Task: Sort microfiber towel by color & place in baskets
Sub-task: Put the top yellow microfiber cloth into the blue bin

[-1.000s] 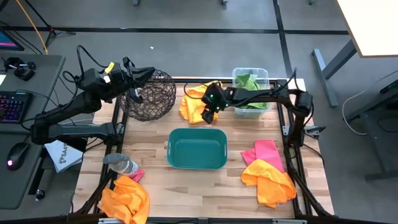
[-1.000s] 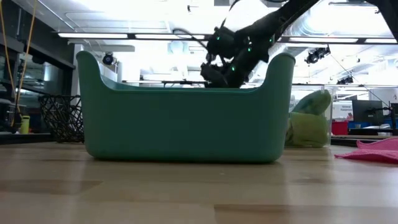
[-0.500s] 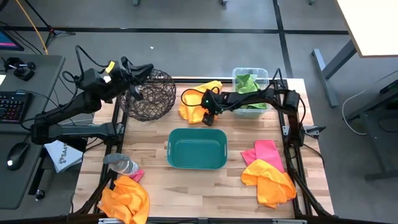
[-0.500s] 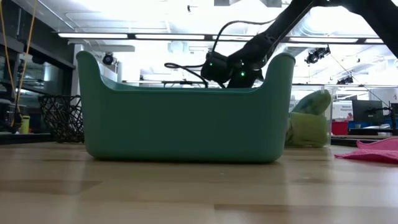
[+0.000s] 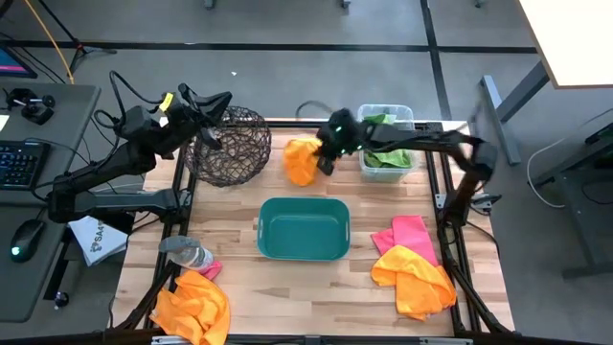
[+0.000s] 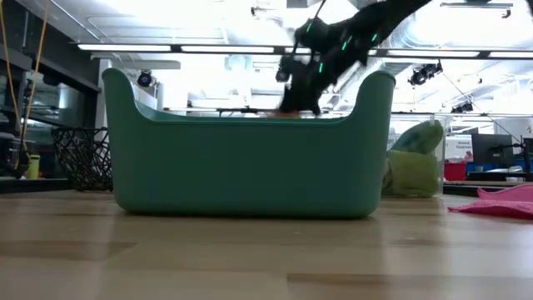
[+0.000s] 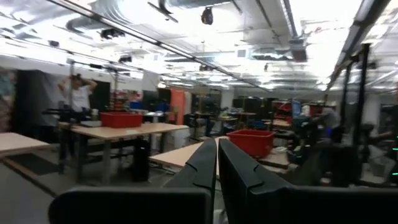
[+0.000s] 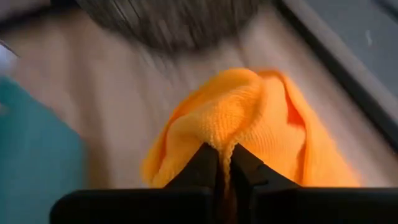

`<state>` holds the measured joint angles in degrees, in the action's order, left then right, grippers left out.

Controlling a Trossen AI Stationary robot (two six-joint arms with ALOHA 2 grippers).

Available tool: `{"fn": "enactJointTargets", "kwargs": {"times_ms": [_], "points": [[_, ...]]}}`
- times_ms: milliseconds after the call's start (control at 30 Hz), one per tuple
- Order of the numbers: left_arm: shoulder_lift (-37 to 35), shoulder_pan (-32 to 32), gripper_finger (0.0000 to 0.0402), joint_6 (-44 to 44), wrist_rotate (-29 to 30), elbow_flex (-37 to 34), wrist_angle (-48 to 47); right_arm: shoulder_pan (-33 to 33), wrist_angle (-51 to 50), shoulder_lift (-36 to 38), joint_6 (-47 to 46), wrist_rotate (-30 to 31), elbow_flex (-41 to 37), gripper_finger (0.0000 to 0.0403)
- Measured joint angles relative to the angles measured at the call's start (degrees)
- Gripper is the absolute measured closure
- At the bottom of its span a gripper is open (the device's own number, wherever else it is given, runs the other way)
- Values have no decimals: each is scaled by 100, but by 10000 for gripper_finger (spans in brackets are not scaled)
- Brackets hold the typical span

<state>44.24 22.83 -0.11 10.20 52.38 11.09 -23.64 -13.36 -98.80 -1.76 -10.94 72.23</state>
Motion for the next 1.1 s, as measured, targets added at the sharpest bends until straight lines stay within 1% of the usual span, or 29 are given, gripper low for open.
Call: {"fn": "enactJointTargets", "kwargs": {"times_ms": [100, 200, 333, 400, 500, 567, 633, 733, 767, 833, 900, 967, 1033, 1100], "points": [[21, 0, 396, 197, 402, 0, -2, 12, 575, 681, -258, -517, 0, 399], [25, 0, 396, 229, 829, 0, -6, 127, 1035, 1193, -557, -1316, 13, 400], [13, 2, 396, 256, 986, 0, -6, 555, 1225, 1505, -918, -2483, 11, 401], [8, 2, 396, 371, 987, 0, -3, 853, 1218, 1571, -1127, -2700, 11, 401], [8, 0, 396, 524, 972, 0, -10, 1335, 1077, 1532, -1323, -2700, 8, 402], [8, 2, 396, 529, 915, 0, -15, 1618, 971, 1466, -1422, -2595, 7, 402], [8, 2, 396, 528, 808, 0, -8, 1845, 704, 1414, -1499, -2148, 7, 402], [-1, -2, 396, 301, 508, -1, 66, 2034, 96, 1305, -1492, -1134, 7, 402], [-3, -2, 396, 110, 306, -2, 158, 2064, -86, 1246, -1486, -854, 6, 402], [-7, -4, 396, -381, -288, -2, 449, 2066, -398, 1135, -1495, -598, 4, 402], [3, -47, 396, -811, -948, -2, 823, 2086, -633, 996, -1525, -619, 4, 402], [54, -181, 396, -963, -1339, 0, 1123, 2186, -894, 852, -1467, -627, 4, 402], [106, -463, 396, -973, -1416, 0, 1242, 2325, -1001, 725, -1328, -698, 2, 403], [201, -814, 396, -968, -1208, 0, 1250, 2474, -1054, 628, -1187, -836, 2, 403]]}}
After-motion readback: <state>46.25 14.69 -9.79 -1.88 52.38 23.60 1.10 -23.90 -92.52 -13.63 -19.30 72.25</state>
